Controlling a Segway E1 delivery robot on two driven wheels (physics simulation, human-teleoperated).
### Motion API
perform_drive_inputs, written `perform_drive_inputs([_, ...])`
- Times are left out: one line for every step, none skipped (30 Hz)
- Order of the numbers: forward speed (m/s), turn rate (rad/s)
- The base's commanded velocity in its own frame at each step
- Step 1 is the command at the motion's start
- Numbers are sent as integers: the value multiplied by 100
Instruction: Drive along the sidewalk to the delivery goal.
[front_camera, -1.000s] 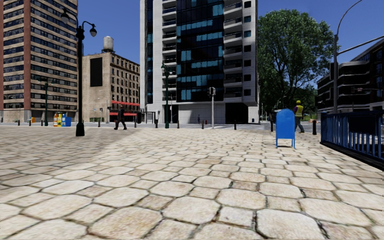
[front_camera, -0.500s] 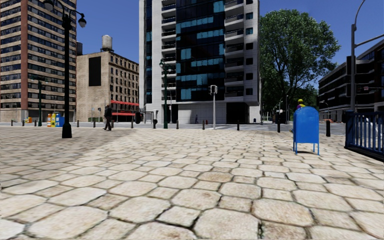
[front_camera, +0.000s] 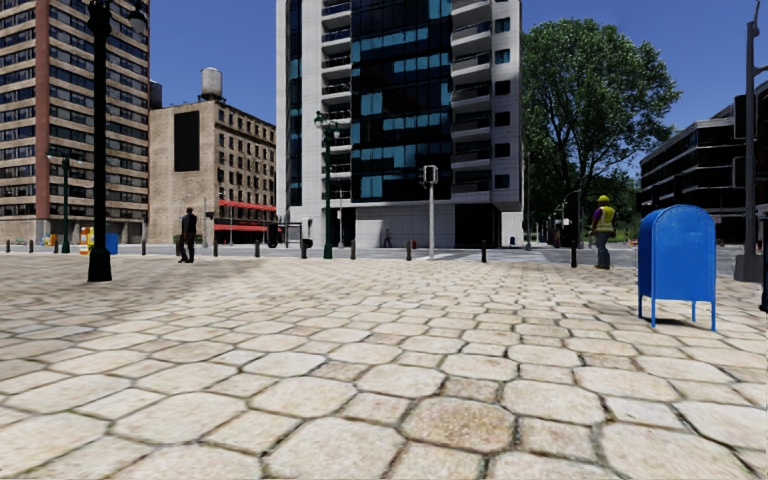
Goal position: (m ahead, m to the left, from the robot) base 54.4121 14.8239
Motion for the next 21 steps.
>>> perform_drive_inputs([200, 0])
perform_drive_inputs([200, 0])
perform_drive_inputs([200, 0])
perform_drive_inputs([200, 0])
perform_drive_inputs([200, 0])
perform_drive_inputs([200, 0])
perform_drive_inputs([200, 0])
perform_drive_inputs([200, -11])
perform_drive_inputs([195, -18])
perform_drive_inputs([191, -19])
perform_drive_inputs([186, -20])
perform_drive_inputs([184, -20])
perform_drive_inputs([184, -20])
perform_drive_inputs([184, -20])
perform_drive_inputs([184, -20])
perform_drive_inputs([184, -20])
perform_drive_inputs([184, -21])
perform_drive_inputs([183, -21])
perform_drive_inputs([183, -21])
perform_drive_inputs([183, -21])
perform_drive_inputs([183, -22])
